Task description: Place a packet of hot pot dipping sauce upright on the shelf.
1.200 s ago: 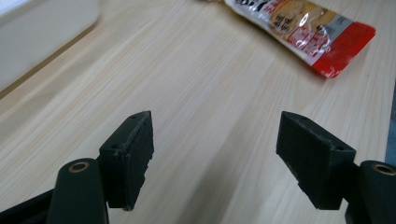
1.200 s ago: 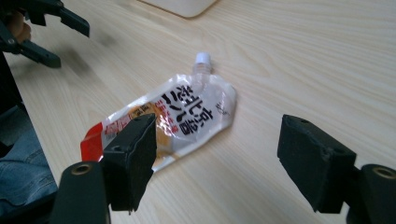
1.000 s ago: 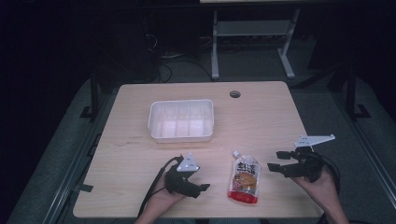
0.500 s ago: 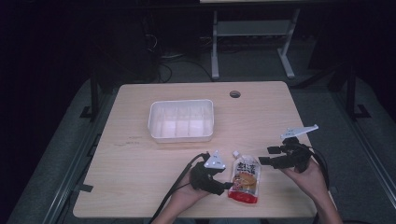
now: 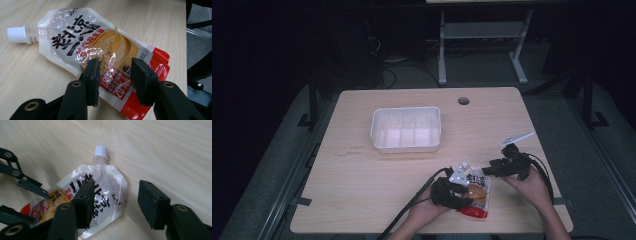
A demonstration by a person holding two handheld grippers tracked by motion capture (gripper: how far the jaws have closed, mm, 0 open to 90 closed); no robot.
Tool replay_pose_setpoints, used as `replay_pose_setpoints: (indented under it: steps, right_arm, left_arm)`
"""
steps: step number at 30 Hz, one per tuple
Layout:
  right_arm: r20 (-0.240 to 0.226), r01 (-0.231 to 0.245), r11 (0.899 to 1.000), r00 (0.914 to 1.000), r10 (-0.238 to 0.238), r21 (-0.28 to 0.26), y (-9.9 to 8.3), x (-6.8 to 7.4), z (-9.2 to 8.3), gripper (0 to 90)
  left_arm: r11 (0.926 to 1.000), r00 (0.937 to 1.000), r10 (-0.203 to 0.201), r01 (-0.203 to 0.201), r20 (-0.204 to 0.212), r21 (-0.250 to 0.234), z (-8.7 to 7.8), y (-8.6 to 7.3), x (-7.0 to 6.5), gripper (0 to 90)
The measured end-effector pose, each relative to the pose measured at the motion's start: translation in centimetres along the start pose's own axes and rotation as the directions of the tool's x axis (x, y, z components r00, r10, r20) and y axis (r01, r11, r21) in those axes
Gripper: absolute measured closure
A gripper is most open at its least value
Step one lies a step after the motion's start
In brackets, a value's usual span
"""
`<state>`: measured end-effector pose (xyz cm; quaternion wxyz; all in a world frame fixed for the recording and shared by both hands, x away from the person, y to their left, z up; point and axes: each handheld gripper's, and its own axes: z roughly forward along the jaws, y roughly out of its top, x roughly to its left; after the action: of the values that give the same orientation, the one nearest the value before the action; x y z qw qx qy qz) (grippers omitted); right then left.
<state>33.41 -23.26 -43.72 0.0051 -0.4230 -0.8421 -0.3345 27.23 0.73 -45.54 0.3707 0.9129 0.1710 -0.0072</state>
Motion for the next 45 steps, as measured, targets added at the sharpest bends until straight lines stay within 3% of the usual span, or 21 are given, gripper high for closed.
replay_pose_setpoints:
  steps: [4, 14, 17, 23, 27, 32, 34, 35, 37, 38, 39, 45]
  right_arm:
    - [-0.006, -0.024, 0.999, 0.9997, 0.024, 0.025, -0.4, -0.3, 0.7, 53.6]
    - [0.011, -0.027, 0.995, 0.9996, 0.026, 0.094, -0.6, 0.3, 1.7, 66.0]
    - [0.014, -0.025, 0.995, 0.9996, 0.023, 0.092, -0.7, 0.4, 1.8, 68.3]
    - [0.028, -0.016, 0.998, 0.9995, 0.014, 0.062, -0.8, 0.6, 1.6, 81.3]
    - [-0.002, -0.033, 0.999, 0.9995, 0.033, 0.039, -1.1, 0.3, 1.5, 87.3]
    - [-0.01, -0.017, 1.0, 0.9998, 0.017, 0.017, -1.2, 0.5, 1.2, 89.6]
    - [-0.018, -0.013, 1.0, 0.9998, 0.013, -0.001, -1.1, 0.6, 0.9, 89.7]
    - [-0.018, -0.013, 1.0, 0.9998, 0.013, -0.001, -1.1, 0.6, 0.9, 89.7]
    - [-0.015, -0.003, 1.0, 0.9999, 0.003, -0.016, -1.1, 0.8, 0.4, 89.8]
    - [-0.013, 0.015, 0.999, 0.9998, -0.016, -0.052, -0.9, 1.2, -0.3, 89.9]
    - [-0.013, 0.015, 0.999, 0.9998, -0.016, -0.052, -0.9, 1.2, -0.3, 89.9]
    - [-0.025, 0.056, 0.991, 0.9979, -0.06, -0.119, -0.6, 2.1, -1.8, 89.9]
  left_arm:
    - [0.9999, 1.0, -0.009, 0.009, -0.002, 0.012, 0.1, -0.1, 0.0, 59.9]
    - [0.9998, 0.9998, -0.01, 0.01, -0.015, 0.019, 0.2, -0.2, -0.2, 60.5]
    - [0.9999, 0.9998, -0.002, 0.003, -0.018, 0.016, 0.2, -0.2, -0.2, 60.0]
    - [0.9999, 0.9996, -0.006, 0.007, -0.028, 0.015, 0.2, -0.2, 0.0, 55.0]
    - [0.9997, 0.9995, -0.019, 0.019, -0.027, 0.012, 0.2, -0.2, 0.2, 53.2]
    - [0.9987, 0.998, -0.051, 0.052, -0.036, 0.002, 0.0, -0.2, 0.6, 40.8]
    - [0.9946, 0.9941, -0.102, 0.101, -0.039, -0.023, -0.4, -0.2, 1.3, 36.1]
    - [0.9946, 0.9941, -0.102, 0.101, -0.039, -0.023, -0.4, -0.2, 1.3, 34.2]
    - [0.9896, 0.9896, -0.141, 0.139, -0.031, -0.036, -0.6, -0.3, 1.9, 32.2]
    - [0.9833, 0.9841, -0.177, 0.177, -0.008, -0.044, -0.7, -0.4, 2.4, 29.8]
    - [0.9833, 0.9841, -0.177, 0.177, -0.008, -0.044, -0.7, -0.4, 2.4, 28.8]
    - [0.9668, 0.9666, -0.249, 0.252, 0.061, -0.044, -0.4, -0.5, 3.7, 25.7]
